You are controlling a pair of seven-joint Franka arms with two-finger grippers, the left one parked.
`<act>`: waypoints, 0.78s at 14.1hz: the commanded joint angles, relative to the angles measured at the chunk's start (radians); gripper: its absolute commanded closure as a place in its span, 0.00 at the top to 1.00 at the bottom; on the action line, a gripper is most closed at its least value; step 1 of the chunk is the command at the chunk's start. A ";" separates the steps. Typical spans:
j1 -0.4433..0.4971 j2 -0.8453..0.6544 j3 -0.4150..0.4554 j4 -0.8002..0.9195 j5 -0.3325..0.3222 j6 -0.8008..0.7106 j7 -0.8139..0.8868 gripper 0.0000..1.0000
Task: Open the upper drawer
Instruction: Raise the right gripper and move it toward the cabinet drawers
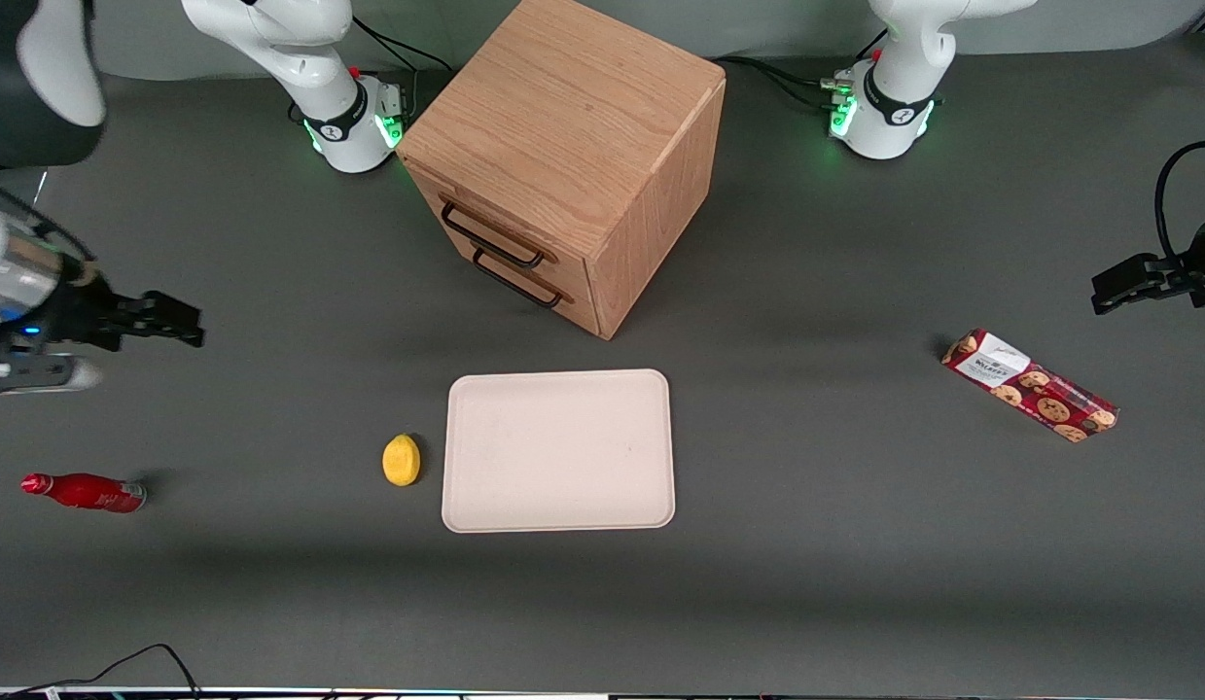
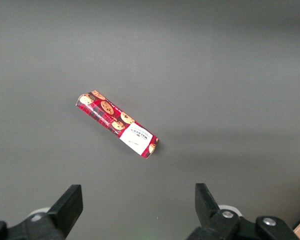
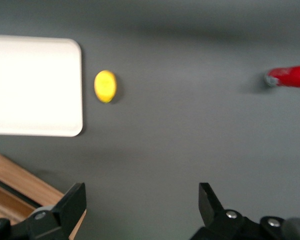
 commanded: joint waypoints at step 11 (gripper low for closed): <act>-0.038 -0.075 0.211 -0.235 0.246 0.021 -0.448 1.00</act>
